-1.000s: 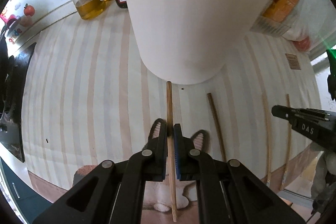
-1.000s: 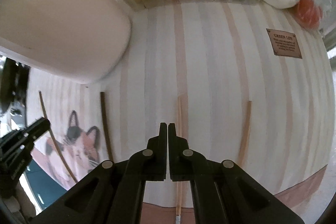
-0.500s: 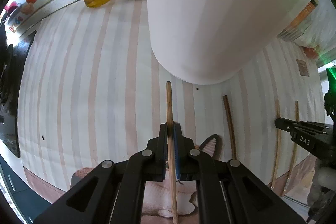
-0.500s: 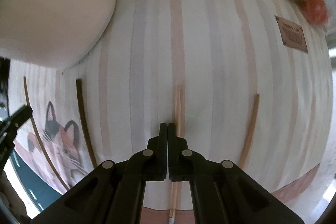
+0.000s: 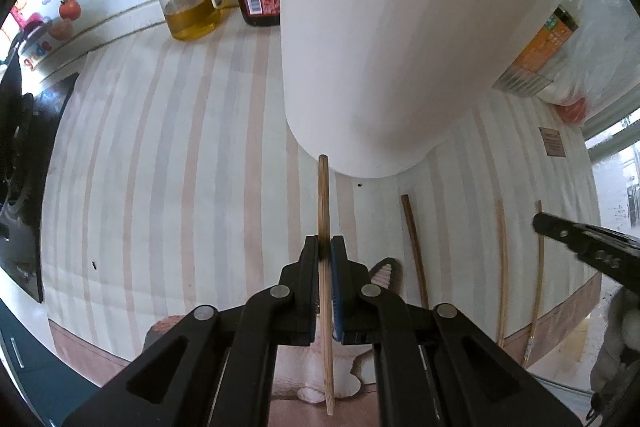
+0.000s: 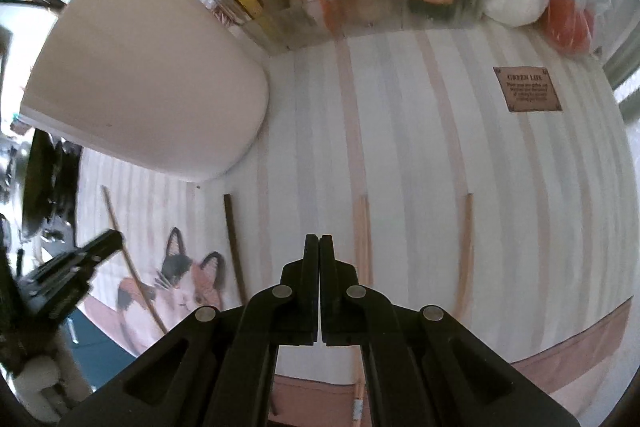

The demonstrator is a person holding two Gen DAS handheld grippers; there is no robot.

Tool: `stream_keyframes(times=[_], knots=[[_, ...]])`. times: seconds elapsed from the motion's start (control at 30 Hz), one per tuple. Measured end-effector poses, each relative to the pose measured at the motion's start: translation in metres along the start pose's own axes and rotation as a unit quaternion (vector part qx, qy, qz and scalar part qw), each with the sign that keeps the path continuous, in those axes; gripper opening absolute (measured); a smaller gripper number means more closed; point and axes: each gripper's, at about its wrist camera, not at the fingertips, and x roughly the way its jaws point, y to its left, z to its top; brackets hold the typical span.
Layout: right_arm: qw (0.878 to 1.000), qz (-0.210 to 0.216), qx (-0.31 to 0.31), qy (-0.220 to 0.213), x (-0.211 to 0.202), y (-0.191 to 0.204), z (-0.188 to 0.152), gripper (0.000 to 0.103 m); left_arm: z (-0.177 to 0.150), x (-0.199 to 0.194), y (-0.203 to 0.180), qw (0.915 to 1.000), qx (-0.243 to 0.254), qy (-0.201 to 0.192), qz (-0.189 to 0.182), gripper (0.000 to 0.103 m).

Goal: Organize utensils
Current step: 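Hold the light chopstick in the left tool while the right tool reopens over another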

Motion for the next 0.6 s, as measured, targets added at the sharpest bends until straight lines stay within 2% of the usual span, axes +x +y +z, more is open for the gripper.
stream_keyframes(times=[0.03, 0.07, 0.13, 0.17, 0.27, 0.3, 0.33, 0.4, 0.6], knots=[[1.0, -0.009, 0.002, 0.02, 0.008, -0.001, 0.002, 0.004, 0.002, 0.0, -0.001, 1.0, 0.001, 0.001, 0.0, 0.003], [0.999, -0.016, 0.001, 0.028, 0.011, -0.006, -0.012, 0.009, 0.003, 0.002, -0.002, 1.0, 0.002, 0.002, 0.001, 0.003], [0.999, -0.036, -0.009, 0.033, 0.024, -0.001, -0.017, 0.053, 0.004, 0.005, -0.002, 1.0, 0.003, 0.004, 0.003, 0.003], [0.998, -0.044, -0.012, 0.043, 0.032, 0.001, -0.018, 0.059, 0.005, 0.008, -0.002, 1.0, 0.002, 0.007, 0.003, 0.003], [0.997, -0.053, -0.007, 0.059, 0.05, 0.002, -0.019, 0.058, 0.005, 0.013, -0.001, 0.9999, -0.004, 0.011, 0.003, 0.003], [0.996, -0.062, -0.006, 0.065, 0.055, 0.001, -0.018, 0.049, 0.005, 0.015, 0.0, 0.9999, -0.006, 0.013, 0.003, 0.003], [0.995, -0.068, -0.005, 0.069, 0.06, -0.001, -0.018, 0.035, 0.005, 0.016, 0.0, 0.9999, -0.009, 0.014, 0.004, 0.003], [0.994, -0.075, -0.004, 0.076, 0.068, -0.001, -0.019, 0.025, 0.004, 0.019, 0.002, 0.9998, -0.013, 0.016, 0.005, 0.003], [0.992, -0.096, -0.019, 0.075, 0.08, 0.015, -0.026, 0.016, 0.003, 0.029, 0.011, 0.9993, -0.026, 0.024, 0.009, 0.003]])
